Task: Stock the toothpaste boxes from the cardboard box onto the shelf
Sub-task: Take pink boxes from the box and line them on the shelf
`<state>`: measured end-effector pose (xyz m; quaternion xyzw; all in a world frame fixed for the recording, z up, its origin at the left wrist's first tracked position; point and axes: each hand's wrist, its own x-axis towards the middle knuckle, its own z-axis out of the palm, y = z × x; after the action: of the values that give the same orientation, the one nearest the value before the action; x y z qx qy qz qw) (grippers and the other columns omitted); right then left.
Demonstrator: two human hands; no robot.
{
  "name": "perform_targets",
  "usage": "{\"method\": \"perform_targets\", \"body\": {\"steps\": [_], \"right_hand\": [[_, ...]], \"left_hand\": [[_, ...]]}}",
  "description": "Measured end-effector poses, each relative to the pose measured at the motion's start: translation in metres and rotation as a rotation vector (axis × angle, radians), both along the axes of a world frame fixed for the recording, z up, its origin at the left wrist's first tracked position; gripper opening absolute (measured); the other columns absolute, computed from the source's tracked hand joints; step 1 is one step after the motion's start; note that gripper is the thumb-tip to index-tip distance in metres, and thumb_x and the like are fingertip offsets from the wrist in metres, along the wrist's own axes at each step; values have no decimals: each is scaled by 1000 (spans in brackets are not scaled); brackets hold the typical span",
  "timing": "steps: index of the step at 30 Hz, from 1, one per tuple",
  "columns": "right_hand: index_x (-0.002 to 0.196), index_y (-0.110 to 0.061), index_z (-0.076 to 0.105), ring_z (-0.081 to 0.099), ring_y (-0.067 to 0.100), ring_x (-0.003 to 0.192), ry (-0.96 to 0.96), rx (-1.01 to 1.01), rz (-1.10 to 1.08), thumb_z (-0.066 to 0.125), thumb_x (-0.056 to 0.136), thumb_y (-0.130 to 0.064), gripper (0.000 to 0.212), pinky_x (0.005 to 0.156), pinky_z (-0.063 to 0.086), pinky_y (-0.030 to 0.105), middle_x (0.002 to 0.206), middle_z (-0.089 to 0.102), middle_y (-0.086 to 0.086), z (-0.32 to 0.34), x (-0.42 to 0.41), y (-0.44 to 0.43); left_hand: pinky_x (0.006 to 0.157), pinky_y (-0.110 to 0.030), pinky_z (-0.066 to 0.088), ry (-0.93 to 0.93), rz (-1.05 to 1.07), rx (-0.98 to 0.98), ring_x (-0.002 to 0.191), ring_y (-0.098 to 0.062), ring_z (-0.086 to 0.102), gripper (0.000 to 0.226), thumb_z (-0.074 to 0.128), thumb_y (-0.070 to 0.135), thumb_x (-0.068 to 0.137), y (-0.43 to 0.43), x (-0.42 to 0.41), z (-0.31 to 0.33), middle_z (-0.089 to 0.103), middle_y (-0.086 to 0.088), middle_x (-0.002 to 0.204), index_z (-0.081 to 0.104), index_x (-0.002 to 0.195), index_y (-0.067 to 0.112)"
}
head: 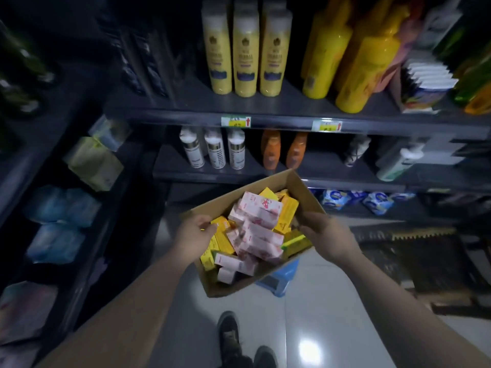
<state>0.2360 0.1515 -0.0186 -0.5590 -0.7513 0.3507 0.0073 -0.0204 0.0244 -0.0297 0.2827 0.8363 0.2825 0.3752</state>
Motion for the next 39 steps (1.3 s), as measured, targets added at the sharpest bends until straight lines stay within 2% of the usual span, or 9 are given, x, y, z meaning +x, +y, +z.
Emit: {"method": "perform_targets", "body": {"steps": [5, 9, 14, 20, 25, 29, 32, 36, 39], "right_hand": [[122, -16, 62, 53, 13, 86, 31, -98, -142, 59, 91, -27, 33, 58, 34, 12, 112, 67, 3, -50, -19, 28], [118, -11, 63, 58, 16, 96, 105, -230, -247, 59, 91, -37, 37, 75, 38, 25, 116, 67, 7, -98, -31, 48], [137, -14, 51, 57, 25, 116, 146, -335, -352, 57, 94, -27, 45, 92, 46, 34, 131, 59, 8, -135, -46, 72], [138, -14, 47, 59, 26, 108, 206, -445, -431, 55, 94, -20, 45, 84, 47, 32, 127, 59, 9, -170, -56, 88], [105, -9, 58, 60, 26, 94, 328, -607, -572, 64, 84, -12, 22, 81, 48, 39, 101, 65, 13, -189, -63, 83], [143, -1, 33, 63, 31, 105, 392, -681, -595, 76, 55, -23, 100, 93, 52, 45, 119, 63, 18, -189, -58, 82], [144, -1, 32, 65, 30, 100, 415, -681, -613, 74, 73, -8, 83, 95, 50, 49, 111, 66, 17, -190, -52, 83], [142, -2, 37, 67, 25, 95, 469, -660, -619, 66, 82, -5, 68, 94, 52, 43, 103, 69, 14, -192, -49, 86], [139, -2, 40, 69, 19, 90, 496, -656, -601, 61, 88, -7, 55, 83, 56, 33, 99, 69, 10, -193, -52, 87]], "left_hand": [[94, -40, 48, -92, 38, -51, 109, -31, 61, 34, 60, 22, 91, 45, -14, -46, 66, -13, 116, 62, 122, 9], [91, -30, 45, -122, 51, -72, 108, -25, 62, 36, 60, 28, 91, 77, -17, -83, 67, -9, 116, 60, 124, 13], [90, -23, 40, -104, 12, -82, 113, -19, 58, 44, 61, 31, 92, 108, -13, -120, 62, -6, 126, 56, 131, 11], [98, -29, 40, -107, -16, -123, 120, -22, 54, 50, 56, 33, 94, 129, -5, -153, 56, -6, 134, 48, 138, 12], [88, -32, 50, -130, -44, -124, 102, -14, 61, 37, 54, 27, 95, 133, -2, -169, 64, 2, 121, 55, 132, 21], [83, -31, 54, -130, -104, -131, 101, -11, 62, 45, 61, 23, 91, 128, 0, -174, 64, 4, 120, 51, 135, 24], [78, -23, 50, -107, -130, -96, 101, -8, 62, 45, 63, 20, 88, 123, 1, -172, 65, 8, 118, 54, 132, 24], [86, -36, 55, -141, -104, -80, 99, -8, 63, 35, 63, 25, 89, 117, 2, -165, 65, 11, 110, 59, 124, 23], [68, -22, 46, -144, -60, -63, 86, -2, 58, 21, 63, 32, 90, 110, 3, -161, 61, 14, 94, 61, 109, 23]]}}
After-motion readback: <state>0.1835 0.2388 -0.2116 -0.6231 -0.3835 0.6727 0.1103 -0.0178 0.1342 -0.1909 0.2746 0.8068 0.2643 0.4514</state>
